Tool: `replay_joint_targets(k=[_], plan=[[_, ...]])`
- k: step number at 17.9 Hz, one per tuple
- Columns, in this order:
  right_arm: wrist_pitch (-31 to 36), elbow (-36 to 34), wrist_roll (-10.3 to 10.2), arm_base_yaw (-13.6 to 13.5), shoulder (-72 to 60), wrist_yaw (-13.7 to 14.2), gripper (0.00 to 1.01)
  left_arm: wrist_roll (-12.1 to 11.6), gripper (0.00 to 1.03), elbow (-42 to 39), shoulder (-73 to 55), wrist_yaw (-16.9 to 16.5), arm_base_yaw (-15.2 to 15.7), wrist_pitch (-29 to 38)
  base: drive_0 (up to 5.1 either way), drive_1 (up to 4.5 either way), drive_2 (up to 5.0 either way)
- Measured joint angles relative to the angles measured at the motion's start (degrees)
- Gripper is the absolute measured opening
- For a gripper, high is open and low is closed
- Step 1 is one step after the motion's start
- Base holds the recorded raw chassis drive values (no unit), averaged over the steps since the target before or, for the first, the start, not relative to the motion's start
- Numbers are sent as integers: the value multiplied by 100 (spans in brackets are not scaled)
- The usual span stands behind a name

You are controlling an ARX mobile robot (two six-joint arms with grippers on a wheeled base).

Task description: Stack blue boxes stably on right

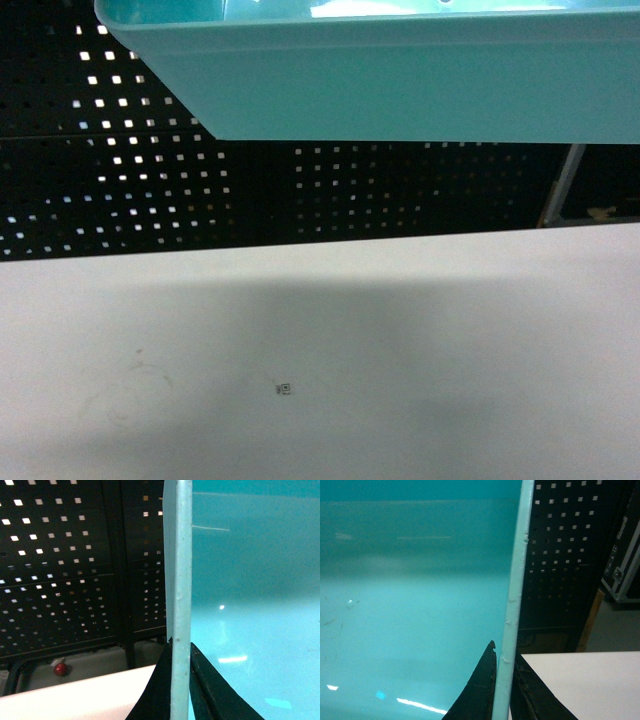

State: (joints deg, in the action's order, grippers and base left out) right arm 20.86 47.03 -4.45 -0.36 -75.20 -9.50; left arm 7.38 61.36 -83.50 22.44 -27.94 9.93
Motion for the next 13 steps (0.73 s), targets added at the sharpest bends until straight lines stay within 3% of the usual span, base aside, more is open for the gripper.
replay_joint_targets(k=[13], plan=[[2,0,-2,0,0,-2,7,-9,7,2,0,0,0,0,-164,-164,-164]])
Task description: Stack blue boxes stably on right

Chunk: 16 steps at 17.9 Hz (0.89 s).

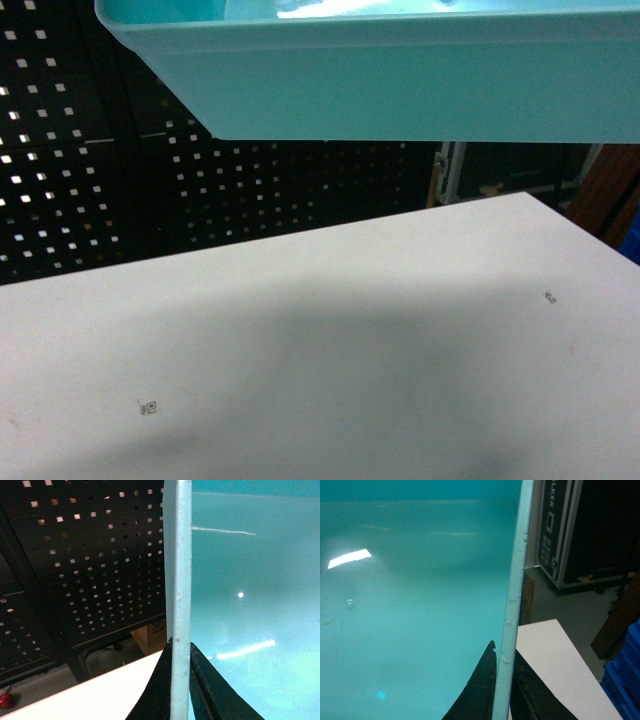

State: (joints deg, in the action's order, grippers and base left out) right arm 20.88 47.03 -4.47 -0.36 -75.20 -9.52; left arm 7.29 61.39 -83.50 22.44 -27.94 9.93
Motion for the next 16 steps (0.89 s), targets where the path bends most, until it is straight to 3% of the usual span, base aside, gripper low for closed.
replay_joint_targets(k=[16], plan=[[-2,0,0,0,0,2,7,-2,7,0,0,0,0,0,-158,-158,-158]])
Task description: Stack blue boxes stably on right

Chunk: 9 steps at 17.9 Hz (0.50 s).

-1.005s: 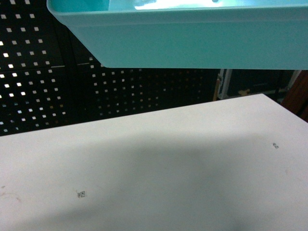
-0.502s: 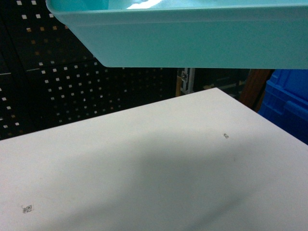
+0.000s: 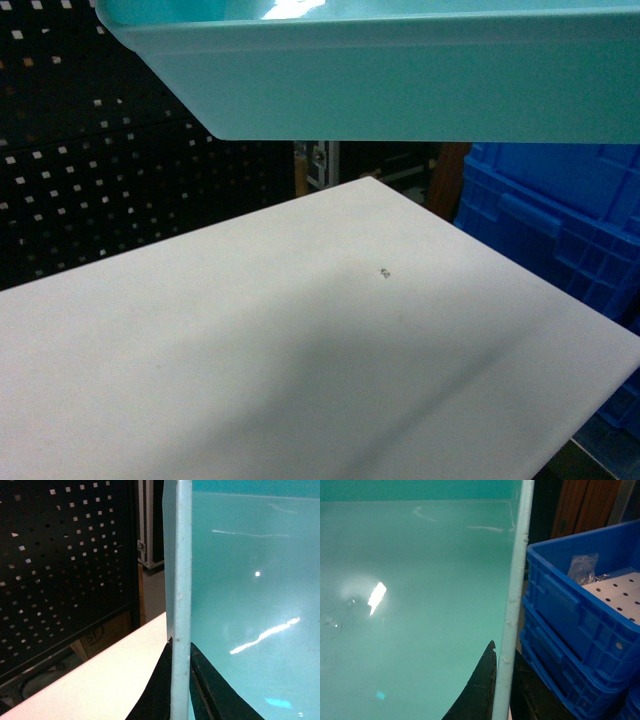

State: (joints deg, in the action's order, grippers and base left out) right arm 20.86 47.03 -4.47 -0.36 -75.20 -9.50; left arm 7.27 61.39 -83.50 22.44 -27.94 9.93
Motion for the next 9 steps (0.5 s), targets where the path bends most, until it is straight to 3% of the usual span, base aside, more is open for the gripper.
replay_joint_targets(k=[9], plan=[[0,0,0,2,0,0,7,0,7,-2,0,-2,0,-4,-160,-160,-160]])
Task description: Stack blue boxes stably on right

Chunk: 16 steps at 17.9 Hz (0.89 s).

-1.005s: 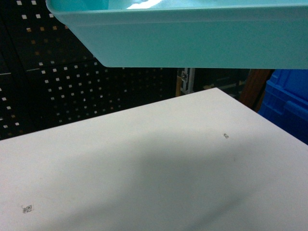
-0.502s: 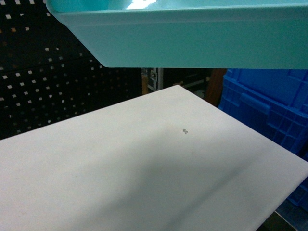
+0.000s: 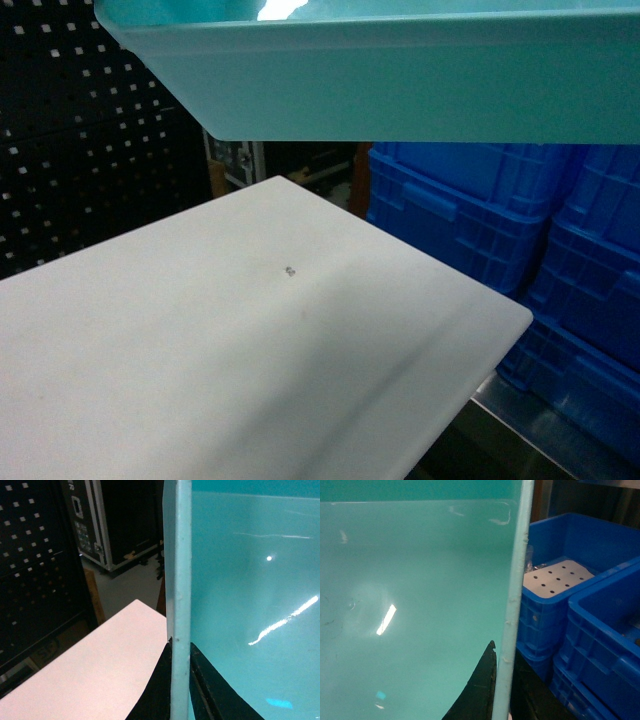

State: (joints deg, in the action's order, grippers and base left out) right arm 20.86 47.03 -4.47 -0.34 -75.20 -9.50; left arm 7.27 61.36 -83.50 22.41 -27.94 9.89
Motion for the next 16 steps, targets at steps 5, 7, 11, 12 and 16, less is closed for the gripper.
replay_joint_targets(k=[5,7,11,12,16], plan=[[0,0,0,-2,0,0,7,0,7,0,0,0,0,2,-155,-155,-155],[0,-2,0,-2,0,0,7,0,7,0,0,2,0,0,-156,-156,-156],[0,-2,0,-2,0,0,7,0,7,0,0,0,0,2,-161,-161,-161],[0,-2,0,-2,0,0,7,0,7,0,0,0,0,2,-161,-161,-161],[20,0,-2,-2,0,0,7,0,7,0,0,-13,13,-11,155,-314,-314]])
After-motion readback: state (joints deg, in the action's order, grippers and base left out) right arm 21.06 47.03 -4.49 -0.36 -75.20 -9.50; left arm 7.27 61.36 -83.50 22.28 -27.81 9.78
